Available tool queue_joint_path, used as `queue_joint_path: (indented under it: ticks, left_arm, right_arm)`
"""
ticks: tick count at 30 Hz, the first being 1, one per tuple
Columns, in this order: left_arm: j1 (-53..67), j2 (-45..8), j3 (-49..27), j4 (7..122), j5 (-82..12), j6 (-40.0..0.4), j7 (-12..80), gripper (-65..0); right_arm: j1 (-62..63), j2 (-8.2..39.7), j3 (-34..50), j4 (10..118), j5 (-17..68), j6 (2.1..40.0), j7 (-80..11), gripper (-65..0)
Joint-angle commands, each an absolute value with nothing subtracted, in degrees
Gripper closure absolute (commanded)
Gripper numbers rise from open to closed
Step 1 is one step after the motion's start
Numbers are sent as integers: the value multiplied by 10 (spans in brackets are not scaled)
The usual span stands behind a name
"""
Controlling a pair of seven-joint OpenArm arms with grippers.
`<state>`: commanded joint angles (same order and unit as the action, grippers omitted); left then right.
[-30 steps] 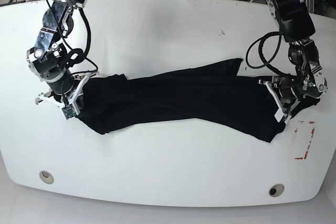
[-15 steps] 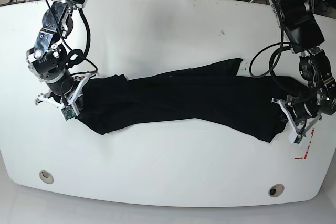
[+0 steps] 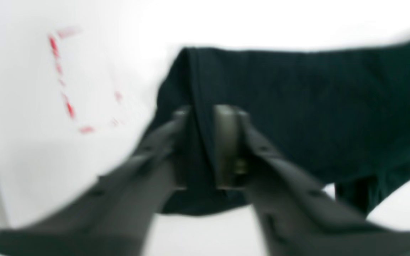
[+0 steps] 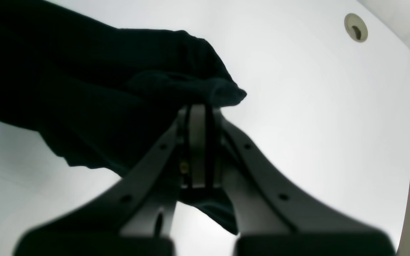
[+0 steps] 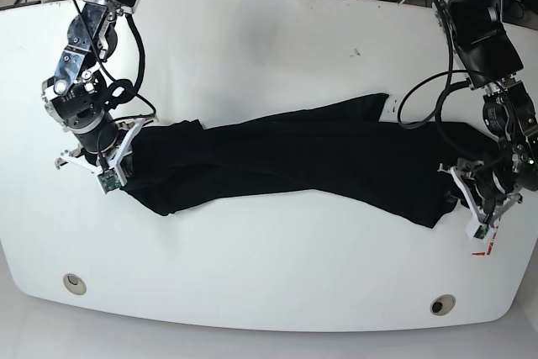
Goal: Layout the t-shirt on the table in an organized manner, then fold the t-shirt properly
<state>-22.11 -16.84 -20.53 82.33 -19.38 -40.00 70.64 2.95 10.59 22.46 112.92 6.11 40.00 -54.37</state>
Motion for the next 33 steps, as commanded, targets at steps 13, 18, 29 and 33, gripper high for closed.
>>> queue_joint_path:
  ticks: [13,18,29,33]
  left_arm:
    - [-202,-167,-233,679,-194,-400,628,-392]
    - [-202,-165,-233,649,-194,-400,618,-392]
    - [-202,-151,-232,635,-194,-400,614,-390]
    - [-202,-142,-232,637,-196,-400,614,-389]
  right_arm:
    - [29,106,223,1129,61,400,-544,-2]
    - [29,106,223,1129,61,400,-544,-2]
    - [29,105,223,1129,61,400,-544,-2]
    - [29,105,223,1129,61,400,-544,-2]
